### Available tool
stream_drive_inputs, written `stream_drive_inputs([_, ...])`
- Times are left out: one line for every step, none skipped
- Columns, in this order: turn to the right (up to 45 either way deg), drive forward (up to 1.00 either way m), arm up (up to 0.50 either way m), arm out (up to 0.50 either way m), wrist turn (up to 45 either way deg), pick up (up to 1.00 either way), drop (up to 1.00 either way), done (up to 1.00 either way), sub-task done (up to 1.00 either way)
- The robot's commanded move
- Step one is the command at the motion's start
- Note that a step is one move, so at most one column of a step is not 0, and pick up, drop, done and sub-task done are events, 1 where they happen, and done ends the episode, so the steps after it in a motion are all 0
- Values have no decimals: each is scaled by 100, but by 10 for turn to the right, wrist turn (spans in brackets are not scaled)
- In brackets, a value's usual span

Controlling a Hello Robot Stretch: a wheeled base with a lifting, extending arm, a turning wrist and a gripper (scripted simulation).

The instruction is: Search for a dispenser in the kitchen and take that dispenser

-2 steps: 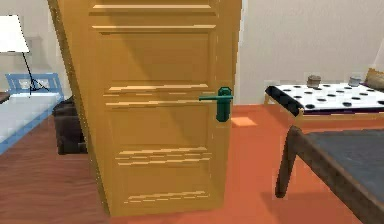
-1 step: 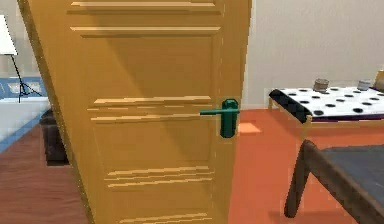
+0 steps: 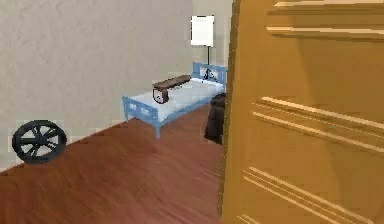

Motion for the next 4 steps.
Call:
stream_drive_inputs([-450, 0, 0, 0, 0, 0, 0, 0, 0])
stream_drive_inputs([-90, 0, 0, 0, 0, 0, 0, 0, 0])
stream_drive_inputs([0, 100, 0, 0, 0, 0, 0, 0, 0])
stream_drive_inputs([-60, 0, 0, 0, 0, 0, 0, 0, 0])
